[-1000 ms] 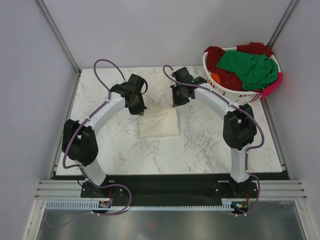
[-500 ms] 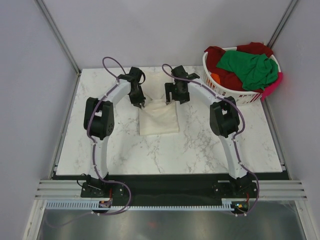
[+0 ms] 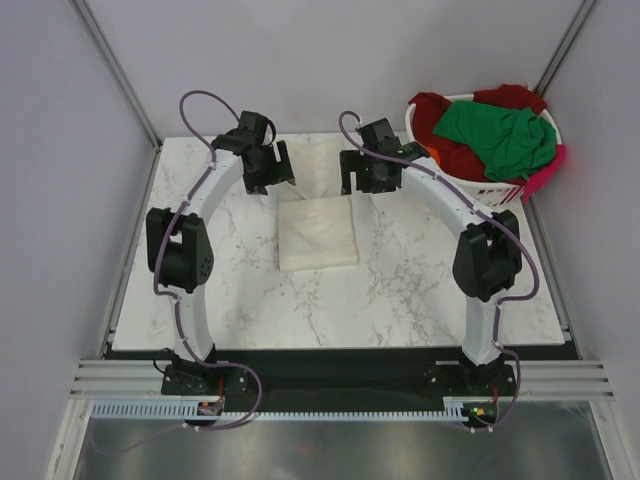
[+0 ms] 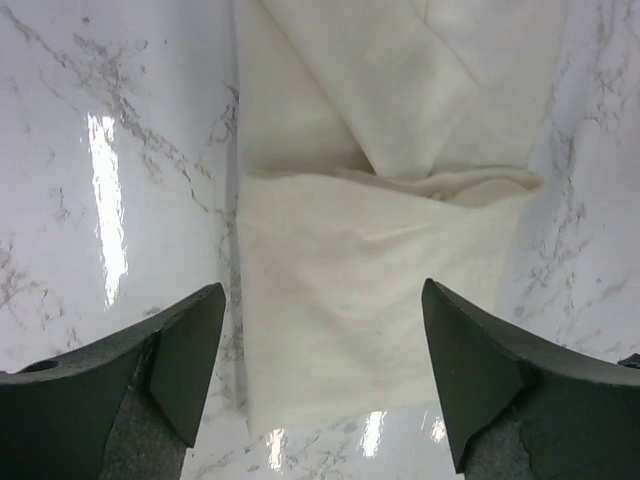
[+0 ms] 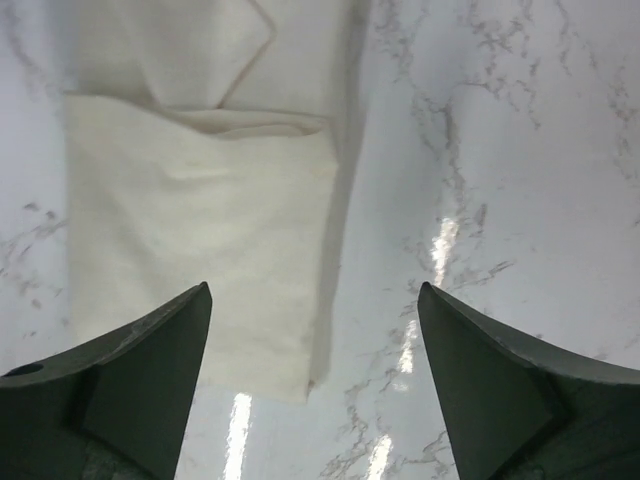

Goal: Fold and stack the t-shirts
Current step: Fold the tshirt

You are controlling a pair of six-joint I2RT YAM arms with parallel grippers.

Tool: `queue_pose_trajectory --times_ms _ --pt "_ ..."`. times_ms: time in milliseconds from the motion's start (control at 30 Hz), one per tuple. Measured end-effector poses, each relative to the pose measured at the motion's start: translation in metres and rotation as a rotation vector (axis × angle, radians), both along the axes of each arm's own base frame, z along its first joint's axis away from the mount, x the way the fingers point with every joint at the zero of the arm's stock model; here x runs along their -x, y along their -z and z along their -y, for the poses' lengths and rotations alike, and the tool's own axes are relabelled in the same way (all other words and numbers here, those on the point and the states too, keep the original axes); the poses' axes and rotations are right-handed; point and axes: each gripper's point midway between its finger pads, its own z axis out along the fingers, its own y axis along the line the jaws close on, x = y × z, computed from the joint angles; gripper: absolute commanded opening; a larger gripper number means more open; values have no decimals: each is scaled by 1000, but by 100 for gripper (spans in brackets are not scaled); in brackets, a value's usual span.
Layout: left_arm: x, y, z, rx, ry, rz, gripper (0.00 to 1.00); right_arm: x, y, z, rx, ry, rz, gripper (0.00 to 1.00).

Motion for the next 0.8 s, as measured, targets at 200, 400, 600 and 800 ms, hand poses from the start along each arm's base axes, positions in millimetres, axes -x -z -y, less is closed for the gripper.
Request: queue_pose_trajectory --times_ms 200,400,600,800 --pt "68 -30 19 -10 75 57 84 31 -7 -39 -125 -142 7 76" --pt "162 44 20 -18 148 -116 81 96 86 -16 -99 -143 -238 60" --pt "201 89 1 -15 115 -210 80 134 111 -7 -139 -147 -313 63" --pt "196 76 7 46 109 -117 78 142 114 -11 -201 -158 -298 63"
